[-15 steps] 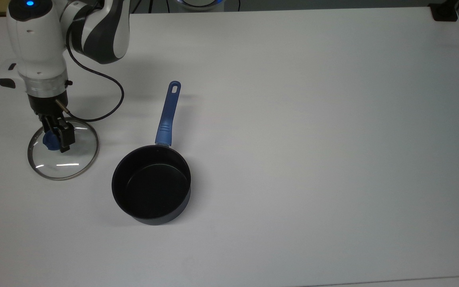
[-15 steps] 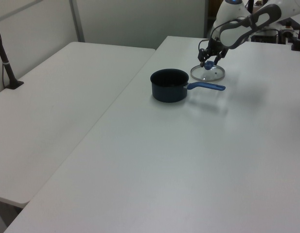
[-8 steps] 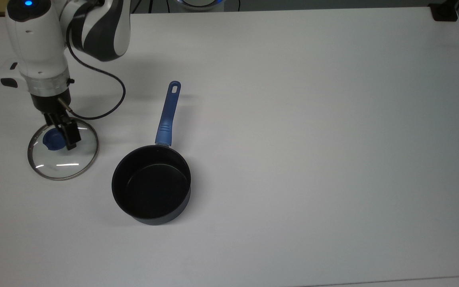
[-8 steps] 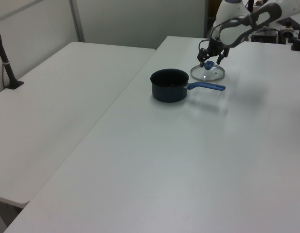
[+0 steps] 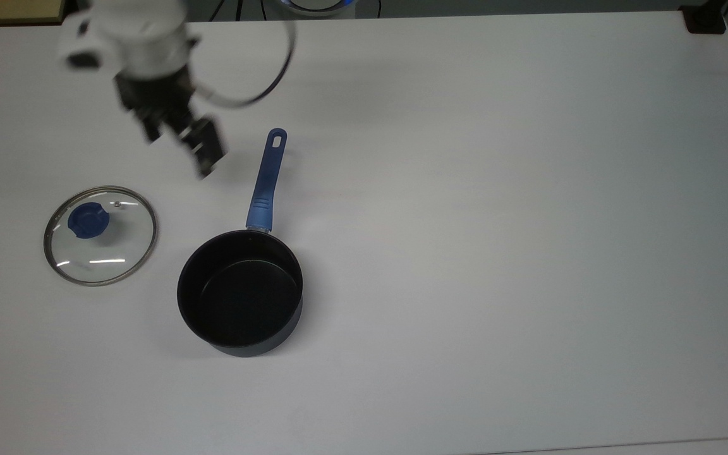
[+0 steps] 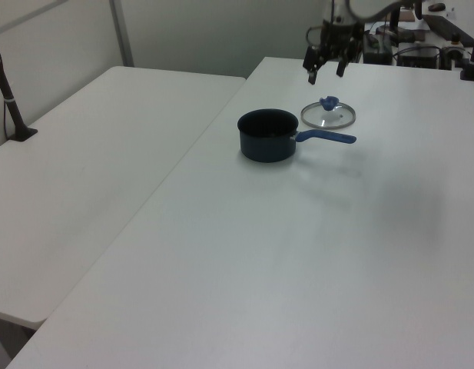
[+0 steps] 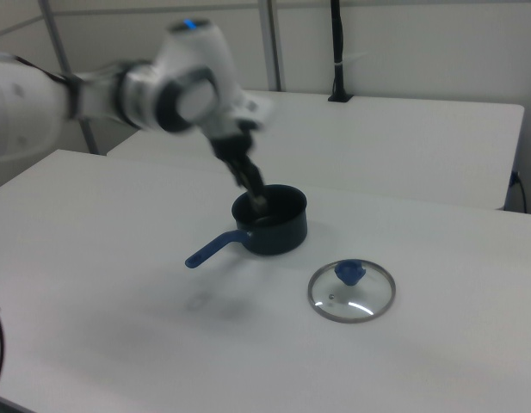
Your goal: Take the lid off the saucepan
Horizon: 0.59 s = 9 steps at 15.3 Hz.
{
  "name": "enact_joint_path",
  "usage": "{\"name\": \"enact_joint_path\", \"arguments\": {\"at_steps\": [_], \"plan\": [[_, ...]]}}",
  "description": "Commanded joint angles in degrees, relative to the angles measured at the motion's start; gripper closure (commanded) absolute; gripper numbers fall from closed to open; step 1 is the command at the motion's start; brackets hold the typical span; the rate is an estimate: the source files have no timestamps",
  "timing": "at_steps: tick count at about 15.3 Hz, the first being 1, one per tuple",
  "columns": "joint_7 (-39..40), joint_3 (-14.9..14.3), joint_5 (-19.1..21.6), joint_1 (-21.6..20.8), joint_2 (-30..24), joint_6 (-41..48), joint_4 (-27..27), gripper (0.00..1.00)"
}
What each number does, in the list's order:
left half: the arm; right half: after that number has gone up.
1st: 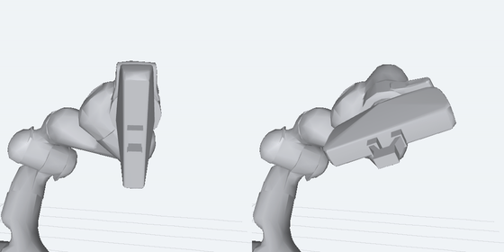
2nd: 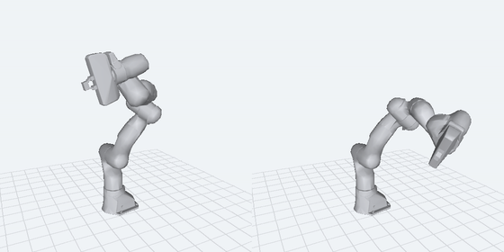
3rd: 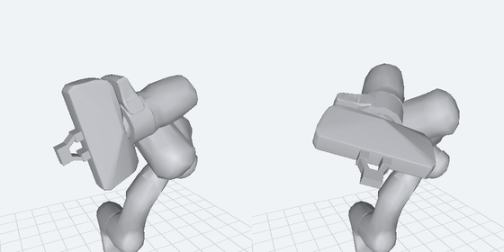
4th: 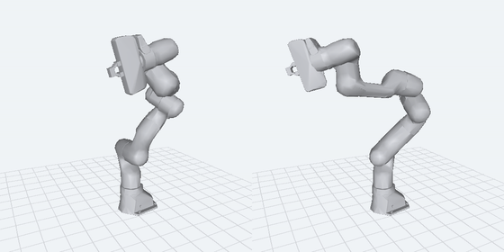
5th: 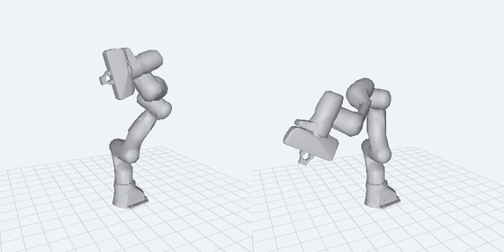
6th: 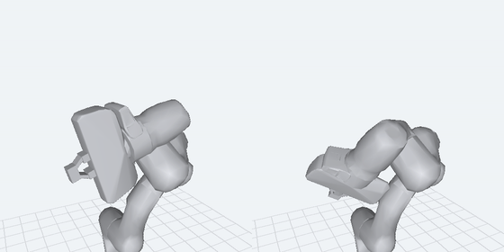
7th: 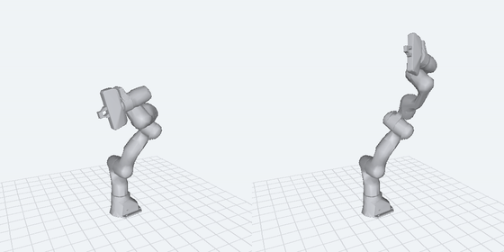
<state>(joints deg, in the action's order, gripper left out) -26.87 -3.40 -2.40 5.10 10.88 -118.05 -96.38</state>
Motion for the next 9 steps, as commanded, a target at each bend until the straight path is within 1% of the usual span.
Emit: {"name": "enact_joint_path", "arguments": {"at_steps": [1, 3, 5, 7, 9], "plan": [[4.7, -0.56, 0.02, -7.01, -8.58, 10.7, -2.32, 0.0], [7.88, -0.47, 0.11, -9.48, -10.08, 16.24, -1.45, 0.0], [9.9, -0.56, 0.11, -11.51, -10.78, 19.51, -0.48, 0.0], [12.88, -0.56, 0.29, -12.13, -11.4, 20.92, -0.3, 0.0], [13.86, -0.91, 0.2, -12.13, -12.19, 21.89, -0.3, 0.0]]}}
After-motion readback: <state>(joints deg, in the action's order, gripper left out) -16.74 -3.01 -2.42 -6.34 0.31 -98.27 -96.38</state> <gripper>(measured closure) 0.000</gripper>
